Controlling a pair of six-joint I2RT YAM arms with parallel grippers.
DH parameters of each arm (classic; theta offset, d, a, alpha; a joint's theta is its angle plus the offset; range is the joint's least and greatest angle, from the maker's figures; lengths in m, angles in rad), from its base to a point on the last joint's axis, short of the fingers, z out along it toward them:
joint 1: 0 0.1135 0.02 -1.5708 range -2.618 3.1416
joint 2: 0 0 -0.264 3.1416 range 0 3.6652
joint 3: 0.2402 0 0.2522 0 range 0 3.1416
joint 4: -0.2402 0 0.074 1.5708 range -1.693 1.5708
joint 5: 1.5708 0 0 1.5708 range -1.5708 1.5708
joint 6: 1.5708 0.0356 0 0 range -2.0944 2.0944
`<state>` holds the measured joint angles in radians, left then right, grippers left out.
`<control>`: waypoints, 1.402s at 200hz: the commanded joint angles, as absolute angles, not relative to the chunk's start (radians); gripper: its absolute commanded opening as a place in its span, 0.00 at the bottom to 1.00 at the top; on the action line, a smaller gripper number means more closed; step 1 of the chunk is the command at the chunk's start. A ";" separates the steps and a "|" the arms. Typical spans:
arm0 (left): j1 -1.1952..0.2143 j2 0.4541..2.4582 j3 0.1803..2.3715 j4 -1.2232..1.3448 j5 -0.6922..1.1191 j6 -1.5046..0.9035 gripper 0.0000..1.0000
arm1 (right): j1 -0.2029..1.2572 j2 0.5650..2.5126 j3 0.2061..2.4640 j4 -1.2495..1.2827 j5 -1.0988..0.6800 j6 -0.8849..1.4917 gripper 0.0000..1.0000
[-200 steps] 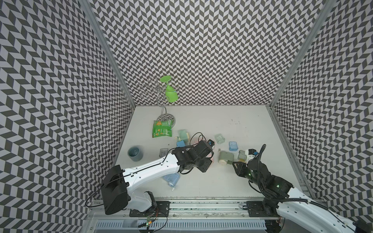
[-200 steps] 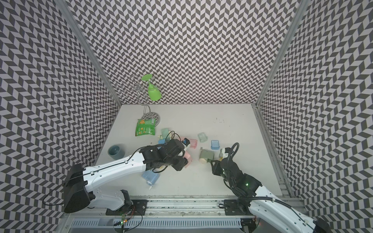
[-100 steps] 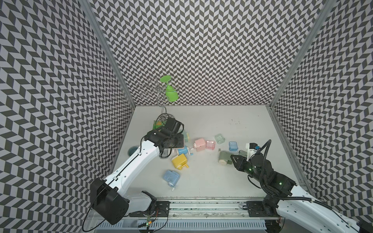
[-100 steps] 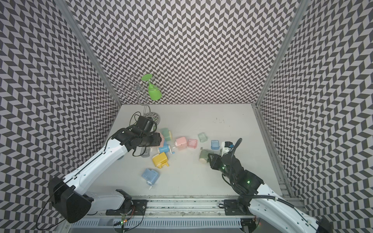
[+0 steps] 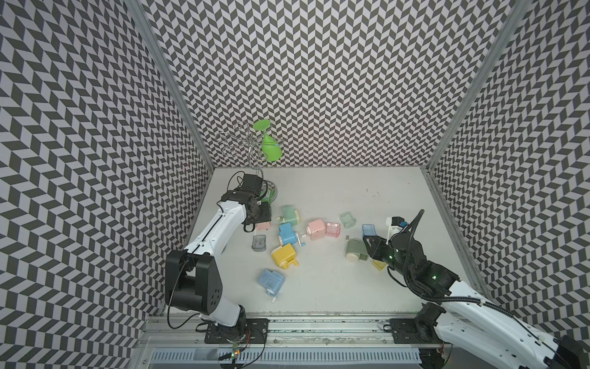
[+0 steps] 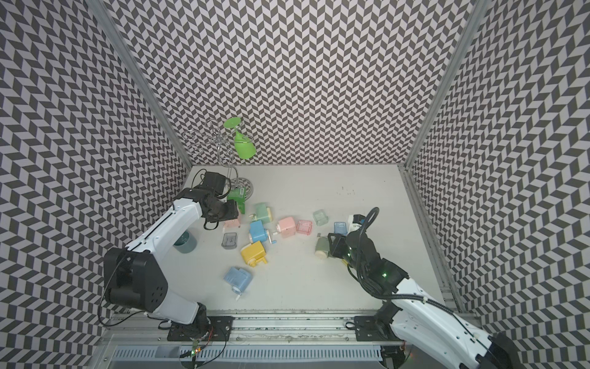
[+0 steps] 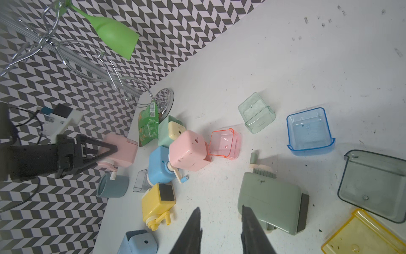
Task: Put the tray back into the pencil sharpener
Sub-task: Place the pencil sharpener at the center of the board.
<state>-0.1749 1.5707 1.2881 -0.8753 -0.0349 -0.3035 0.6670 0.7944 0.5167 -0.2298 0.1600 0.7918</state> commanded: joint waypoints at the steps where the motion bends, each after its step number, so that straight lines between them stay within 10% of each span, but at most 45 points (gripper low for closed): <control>1: -0.160 1.623 1.344 -0.824 0.003 -0.260 0.00 | 0.635 0.815 0.547 -0.157 0.140 0.763 0.32; 112: -0.151 1.852 1.367 -0.744 -0.014 -0.212 0.00 | 0.566 0.821 0.523 -0.172 0.102 0.742 0.32; 172: -0.147 1.855 1.349 -0.727 -0.026 -0.200 0.68 | 0.560 0.801 0.520 -0.192 0.098 0.739 0.32; 280: -0.158 1.666 1.313 -0.727 -0.091 -0.151 0.79 | 0.559 0.823 0.549 -0.235 0.097 0.686 0.32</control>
